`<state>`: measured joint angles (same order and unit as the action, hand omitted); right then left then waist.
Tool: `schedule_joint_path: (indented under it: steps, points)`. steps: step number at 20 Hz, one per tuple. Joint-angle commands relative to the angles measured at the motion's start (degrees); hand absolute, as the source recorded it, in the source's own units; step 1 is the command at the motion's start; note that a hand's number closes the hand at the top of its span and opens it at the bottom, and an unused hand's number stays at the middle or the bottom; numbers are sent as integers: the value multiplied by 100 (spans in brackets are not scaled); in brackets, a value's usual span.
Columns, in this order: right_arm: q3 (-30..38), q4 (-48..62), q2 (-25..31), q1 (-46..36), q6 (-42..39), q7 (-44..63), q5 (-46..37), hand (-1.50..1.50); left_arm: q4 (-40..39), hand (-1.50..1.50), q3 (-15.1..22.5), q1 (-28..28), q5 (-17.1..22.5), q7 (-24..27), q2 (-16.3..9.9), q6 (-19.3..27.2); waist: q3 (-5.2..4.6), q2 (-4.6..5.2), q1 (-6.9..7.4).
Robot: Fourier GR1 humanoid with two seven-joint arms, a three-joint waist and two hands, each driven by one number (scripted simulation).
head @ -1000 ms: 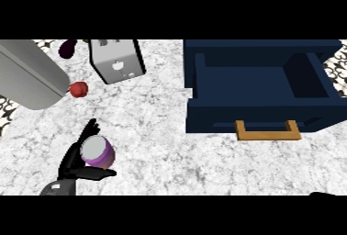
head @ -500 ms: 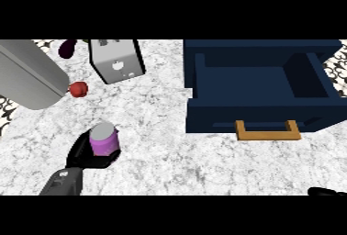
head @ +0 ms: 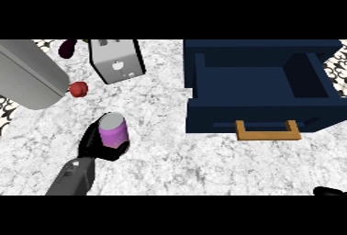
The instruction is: Pick up the can, place it into the drawer and close the drawer
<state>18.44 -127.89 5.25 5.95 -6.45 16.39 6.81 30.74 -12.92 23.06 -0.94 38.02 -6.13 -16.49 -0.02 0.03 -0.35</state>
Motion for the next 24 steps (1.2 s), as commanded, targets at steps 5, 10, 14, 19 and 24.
schedule_joint_path:
  steps: [5,10,14,19,24]
  points:
    - [-39,-43,56,-278,165,125,-216,-150,-446,150,-511,1422,389,-446,345,1364,-3,23,-57]
    - [278,-137,98,95,-23,-52,3,-150,785,150,271,1174,452,-1458,606,1659,6,-26,17]
    - [141,-117,110,-127,64,112,-117,-150,1420,150,433,1511,463,-1992,610,1712,5,-23,46]
    - [42,113,-52,-55,81,-234,-313,-150,2264,150,1186,2085,907,-3233,612,2460,7,-36,35]
    - [79,219,95,-335,113,-17,-249,-150,2411,150,1644,2800,1340,-3922,612,3024,4,-11,-25]
